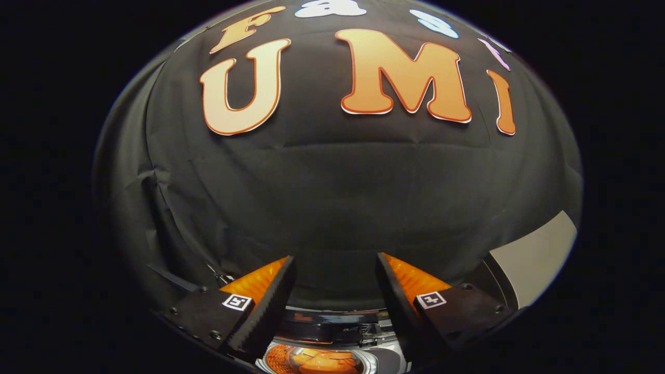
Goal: Put the clothes into the washing machine and then close the washing machine lid.
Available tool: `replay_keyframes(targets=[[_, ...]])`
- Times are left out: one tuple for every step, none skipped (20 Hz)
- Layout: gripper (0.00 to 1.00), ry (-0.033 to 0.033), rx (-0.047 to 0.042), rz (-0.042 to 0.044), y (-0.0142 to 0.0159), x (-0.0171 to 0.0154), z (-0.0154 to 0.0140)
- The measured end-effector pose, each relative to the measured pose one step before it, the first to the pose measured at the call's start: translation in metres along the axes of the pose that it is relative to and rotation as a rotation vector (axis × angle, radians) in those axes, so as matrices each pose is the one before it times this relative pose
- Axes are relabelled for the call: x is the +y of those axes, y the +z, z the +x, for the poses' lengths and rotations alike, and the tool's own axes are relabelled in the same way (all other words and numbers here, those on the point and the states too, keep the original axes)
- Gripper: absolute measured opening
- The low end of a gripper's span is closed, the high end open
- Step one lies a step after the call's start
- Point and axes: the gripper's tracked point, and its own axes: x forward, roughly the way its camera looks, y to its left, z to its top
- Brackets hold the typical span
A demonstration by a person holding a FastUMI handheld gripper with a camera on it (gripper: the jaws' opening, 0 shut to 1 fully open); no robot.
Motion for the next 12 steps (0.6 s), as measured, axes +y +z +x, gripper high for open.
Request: replay_keyframes(targets=[[0.99, 0.00497, -0.00766, -0.00333, -0.00068, 0.00099, -0.00363], [0.99, 0.00144, -0.00534, -0.00109, -0.00178, 0.00113, -0.00766], [0.99, -0.00002, -0.00533, -0.00073, -0.00118, -0.00022, -0.00549], [0.99, -0.00007, -0.00402, -0.00064, -0.00158, 0.00015, -0.00397], [0.99, 0.00091, -0.00057, -0.00072, -0.00015, -0.00004, -0.00288], [0.99, 0.00151, -0.00302, -0.00121, -0.00141, -0.00031, -0.00271], [0.99, 0.00187, -0.00116, -0.00199, -0.00148, 0.00085, -0.00269], [0.99, 0.00167, -0.00286, -0.00054, -0.00319, -0.00049, -0.00481], [0.99, 0.00125, -0.00325, -0.00198, -0.00237, 0.00041, -0.0046], [0.99, 0.00164, -0.00231, -0.00163, -0.00152, 0.00066, -0.00611], [0.99, 0.00134, -0.0014, -0.00054, -0.00202, -0.00025, -0.00427], [0.99, 0.00203, -0.0021, -0.00222, -0.0038, -0.00042, -0.00505]])
